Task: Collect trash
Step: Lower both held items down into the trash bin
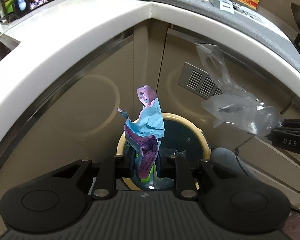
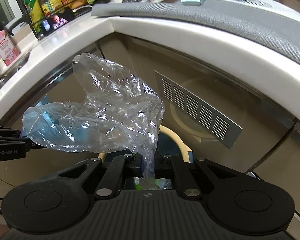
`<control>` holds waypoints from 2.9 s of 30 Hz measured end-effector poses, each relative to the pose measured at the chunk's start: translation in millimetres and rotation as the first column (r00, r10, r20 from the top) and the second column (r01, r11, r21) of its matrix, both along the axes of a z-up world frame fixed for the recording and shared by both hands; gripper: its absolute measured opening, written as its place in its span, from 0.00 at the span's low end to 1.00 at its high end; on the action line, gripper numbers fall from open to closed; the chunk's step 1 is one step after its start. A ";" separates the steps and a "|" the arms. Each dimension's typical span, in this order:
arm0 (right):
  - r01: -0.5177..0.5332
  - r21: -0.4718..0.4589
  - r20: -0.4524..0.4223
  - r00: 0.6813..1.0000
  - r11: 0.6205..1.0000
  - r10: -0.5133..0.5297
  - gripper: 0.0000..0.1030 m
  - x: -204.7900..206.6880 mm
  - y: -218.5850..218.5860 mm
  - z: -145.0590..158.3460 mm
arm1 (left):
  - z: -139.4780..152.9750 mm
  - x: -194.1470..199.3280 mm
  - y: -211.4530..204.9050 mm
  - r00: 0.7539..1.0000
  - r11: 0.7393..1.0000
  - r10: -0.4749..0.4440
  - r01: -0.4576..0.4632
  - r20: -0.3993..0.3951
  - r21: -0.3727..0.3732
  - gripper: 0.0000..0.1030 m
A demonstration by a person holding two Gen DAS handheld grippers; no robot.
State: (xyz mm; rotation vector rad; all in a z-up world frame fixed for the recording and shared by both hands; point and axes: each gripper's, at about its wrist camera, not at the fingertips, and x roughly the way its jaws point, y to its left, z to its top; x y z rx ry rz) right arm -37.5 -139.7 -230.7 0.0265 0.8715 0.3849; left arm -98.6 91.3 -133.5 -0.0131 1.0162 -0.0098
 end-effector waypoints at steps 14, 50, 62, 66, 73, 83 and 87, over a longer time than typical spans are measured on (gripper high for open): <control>0.004 -0.021 -0.048 0.999 1.000 -0.005 0.08 14.9 11.3 -16.0 | -16.4 12.3 3.6 0.999 1.000 -0.011 0.010 -0.039 -0.030 0.22; 0.011 -0.045 -0.145 0.989 0.999 -0.018 0.08 40.2 23.1 -48.2 | -50.1 45.1 -1.2 0.991 0.999 0.000 -0.006 -0.133 -0.045 0.22; 0.000 -0.056 -0.198 0.980 0.998 -0.011 0.09 55.0 31.7 -56.3 | -68.1 65.6 -9.4 0.981 0.999 0.007 -0.014 -0.194 -0.037 0.22; 0.001 -0.056 -0.234 0.972 0.998 -0.014 0.09 64.0 34.0 -62.0 | -77.5 74.0 -10.9 0.975 0.998 -0.009 -0.003 -0.224 -0.055 0.22; 0.001 -0.074 -0.279 0.960 0.997 -0.022 0.09 74.4 41.9 -70.2 | -95.8 85.7 -11.9 0.963 0.999 -0.023 0.009 -0.269 -0.053 0.22; -0.025 -0.115 -0.344 0.939 0.993 -0.016 0.09 90.3 56.0 -82.7 | -126.7 100.4 -10.5 0.942 1.000 -0.005 0.001 -0.335 -0.013 0.22; -0.037 -0.127 -0.366 0.930 0.991 -0.012 0.09 93.5 63.0 -83.2 | -139.9 107.7 -13.9 0.932 1.000 -0.006 0.006 -0.362 -0.001 0.22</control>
